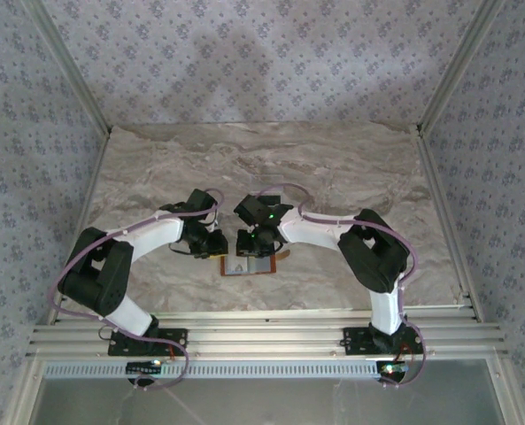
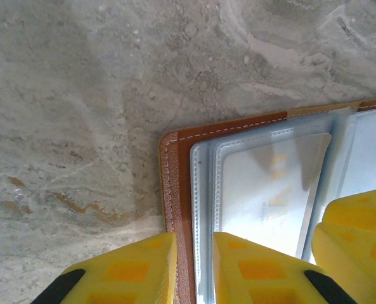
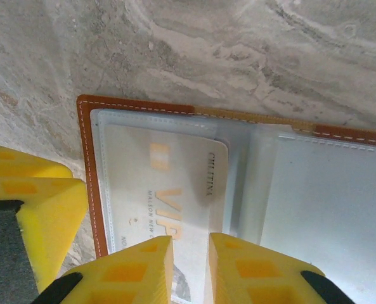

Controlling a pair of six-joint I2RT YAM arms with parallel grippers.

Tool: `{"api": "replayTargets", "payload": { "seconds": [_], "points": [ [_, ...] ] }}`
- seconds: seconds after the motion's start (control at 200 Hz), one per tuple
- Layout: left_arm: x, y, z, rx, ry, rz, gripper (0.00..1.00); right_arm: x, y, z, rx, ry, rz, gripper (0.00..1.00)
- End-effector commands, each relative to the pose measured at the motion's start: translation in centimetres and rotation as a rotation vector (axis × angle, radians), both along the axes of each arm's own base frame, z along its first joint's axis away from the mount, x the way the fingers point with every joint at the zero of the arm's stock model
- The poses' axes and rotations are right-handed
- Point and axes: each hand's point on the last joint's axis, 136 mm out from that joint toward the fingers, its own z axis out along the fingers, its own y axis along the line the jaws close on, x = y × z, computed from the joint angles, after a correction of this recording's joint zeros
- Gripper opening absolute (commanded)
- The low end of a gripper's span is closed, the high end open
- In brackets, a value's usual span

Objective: Take the credit cards out of the card holder

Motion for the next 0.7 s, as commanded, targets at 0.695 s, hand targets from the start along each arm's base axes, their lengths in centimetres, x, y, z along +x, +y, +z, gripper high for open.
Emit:
{"api": "replayTargets", "payload": {
  "seconds": [0.695],
  "points": [
    [-1.2,-0.1,-2.0,0.095,0.068,-0.056,0.22,-0.4,-1.3,-2.0,-0.112,-0.002,0.021,0.23]
  ]
}}
